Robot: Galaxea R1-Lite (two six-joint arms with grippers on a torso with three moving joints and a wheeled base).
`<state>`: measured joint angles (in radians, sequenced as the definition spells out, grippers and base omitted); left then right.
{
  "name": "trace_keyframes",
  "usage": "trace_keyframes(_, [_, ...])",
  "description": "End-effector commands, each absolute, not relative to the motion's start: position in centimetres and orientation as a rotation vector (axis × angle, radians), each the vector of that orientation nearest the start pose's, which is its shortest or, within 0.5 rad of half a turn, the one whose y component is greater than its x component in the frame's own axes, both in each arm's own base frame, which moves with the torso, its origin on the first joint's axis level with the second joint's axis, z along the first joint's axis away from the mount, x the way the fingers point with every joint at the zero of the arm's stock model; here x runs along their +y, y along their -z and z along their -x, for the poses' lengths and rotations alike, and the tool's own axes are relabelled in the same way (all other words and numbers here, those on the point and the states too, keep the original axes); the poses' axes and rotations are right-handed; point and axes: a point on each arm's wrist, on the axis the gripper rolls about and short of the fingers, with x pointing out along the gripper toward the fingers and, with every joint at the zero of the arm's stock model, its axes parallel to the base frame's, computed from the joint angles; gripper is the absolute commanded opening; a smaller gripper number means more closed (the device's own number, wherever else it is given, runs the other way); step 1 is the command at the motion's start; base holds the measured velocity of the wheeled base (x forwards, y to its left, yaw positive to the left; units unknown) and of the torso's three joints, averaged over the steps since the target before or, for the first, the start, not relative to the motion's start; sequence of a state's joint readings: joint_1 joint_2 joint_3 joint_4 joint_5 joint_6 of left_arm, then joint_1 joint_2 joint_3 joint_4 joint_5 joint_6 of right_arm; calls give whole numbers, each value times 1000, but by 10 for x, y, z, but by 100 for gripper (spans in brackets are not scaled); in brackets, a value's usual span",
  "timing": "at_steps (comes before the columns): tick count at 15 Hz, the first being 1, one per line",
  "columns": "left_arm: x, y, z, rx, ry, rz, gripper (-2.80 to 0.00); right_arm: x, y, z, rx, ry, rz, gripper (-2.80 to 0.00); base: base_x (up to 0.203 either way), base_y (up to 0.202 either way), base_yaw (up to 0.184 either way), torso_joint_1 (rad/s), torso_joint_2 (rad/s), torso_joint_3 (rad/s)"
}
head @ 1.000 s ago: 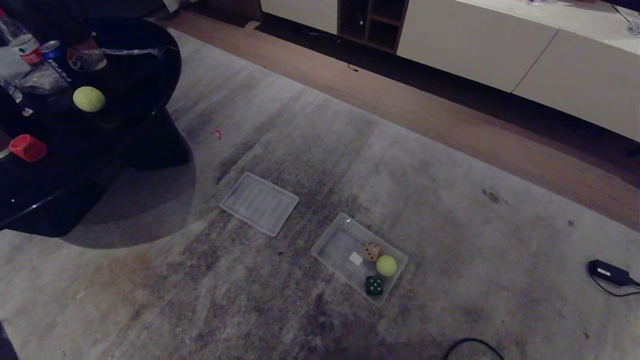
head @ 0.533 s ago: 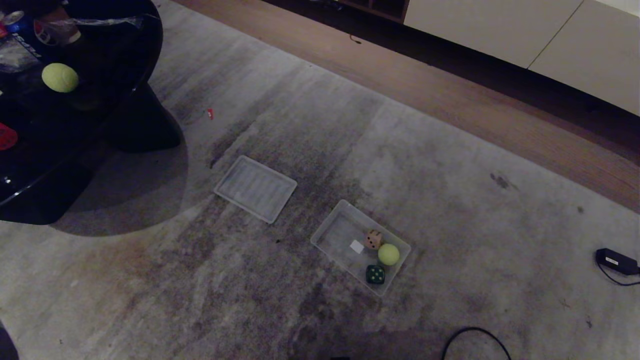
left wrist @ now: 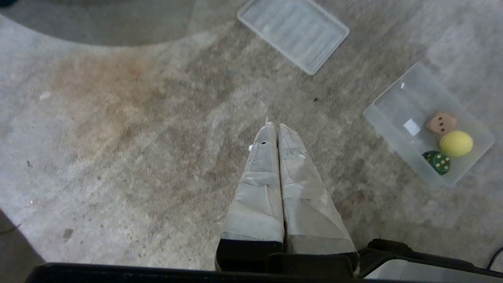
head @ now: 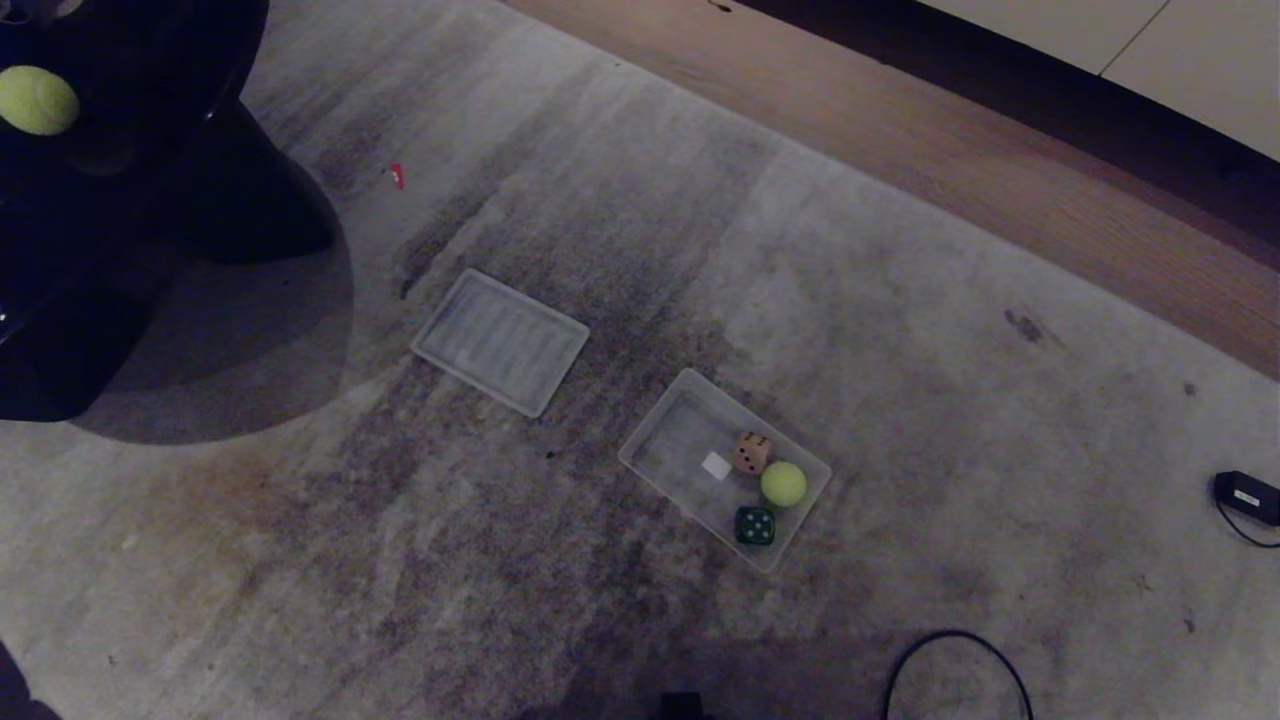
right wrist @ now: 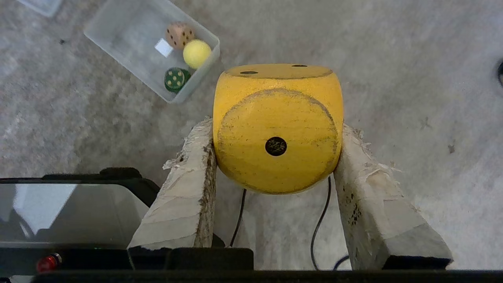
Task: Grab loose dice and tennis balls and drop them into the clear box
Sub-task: Put the toys in the box
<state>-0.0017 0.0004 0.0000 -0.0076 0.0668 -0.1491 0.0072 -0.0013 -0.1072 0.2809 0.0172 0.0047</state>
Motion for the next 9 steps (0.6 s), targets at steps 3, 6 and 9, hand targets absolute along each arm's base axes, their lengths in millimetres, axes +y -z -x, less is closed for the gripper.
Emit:
trace_keyframes(3, [2, -76, 23, -11, -65, 150, -280, 0, -76, 33, 176, -26, -6, -280, 0, 0, 0, 3, 3, -200])
trace_keyframes(6, [2, -76, 23, -11, -65, 150, -280, 0, -76, 33, 175, -26, -4, -280, 0, 0, 0, 2, 4, -194])
trace_keyframes(9, [2, -76, 23, -11, -65, 150, -280, 0, -76, 33, 175, -26, -5, -280, 0, 0, 0, 3, 2, -202])
